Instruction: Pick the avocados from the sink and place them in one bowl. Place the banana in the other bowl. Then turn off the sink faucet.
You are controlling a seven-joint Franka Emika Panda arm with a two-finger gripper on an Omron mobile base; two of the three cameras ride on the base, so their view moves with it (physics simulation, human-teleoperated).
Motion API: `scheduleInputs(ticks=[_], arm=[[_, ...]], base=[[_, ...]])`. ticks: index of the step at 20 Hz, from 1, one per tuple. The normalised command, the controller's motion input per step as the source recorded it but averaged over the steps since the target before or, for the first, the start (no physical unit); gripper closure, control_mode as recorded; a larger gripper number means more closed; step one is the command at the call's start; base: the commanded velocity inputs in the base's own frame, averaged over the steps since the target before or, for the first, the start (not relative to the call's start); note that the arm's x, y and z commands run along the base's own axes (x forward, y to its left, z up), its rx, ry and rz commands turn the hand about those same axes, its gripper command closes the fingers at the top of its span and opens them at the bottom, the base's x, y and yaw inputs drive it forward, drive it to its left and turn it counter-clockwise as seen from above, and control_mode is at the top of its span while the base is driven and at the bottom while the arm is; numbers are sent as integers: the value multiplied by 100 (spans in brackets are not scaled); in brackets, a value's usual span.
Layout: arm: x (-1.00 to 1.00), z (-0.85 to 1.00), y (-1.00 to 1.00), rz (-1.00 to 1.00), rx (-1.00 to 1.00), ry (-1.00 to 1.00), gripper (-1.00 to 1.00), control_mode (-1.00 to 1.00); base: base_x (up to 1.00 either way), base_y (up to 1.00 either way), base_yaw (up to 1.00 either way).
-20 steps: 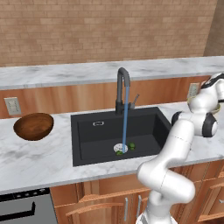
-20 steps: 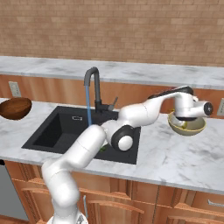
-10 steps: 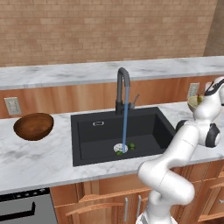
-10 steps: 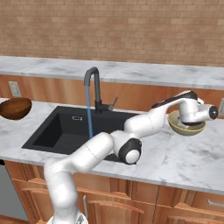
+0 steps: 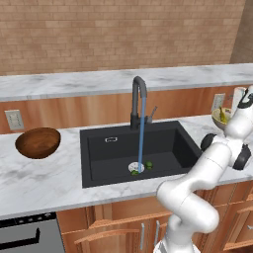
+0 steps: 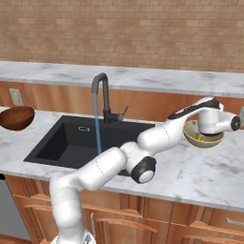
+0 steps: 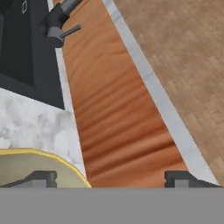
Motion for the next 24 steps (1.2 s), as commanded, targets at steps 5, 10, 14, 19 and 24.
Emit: scheduleInputs(ticks=[5,10,14,19,24], arm=[[0,91,85,1,0,-4,-100,-100],[0,100,100,-4,-9,14,-100,-100],[0,98,100,-1,-11,60,-100,-100],[-18,54,100,0,-21,69,-100,-100],[-68,-11,82,7,-31,71,-100,-100]], base=[[0,0,0],[0,0,0],[0,0,0],[0,0,0],[0,0,0]])
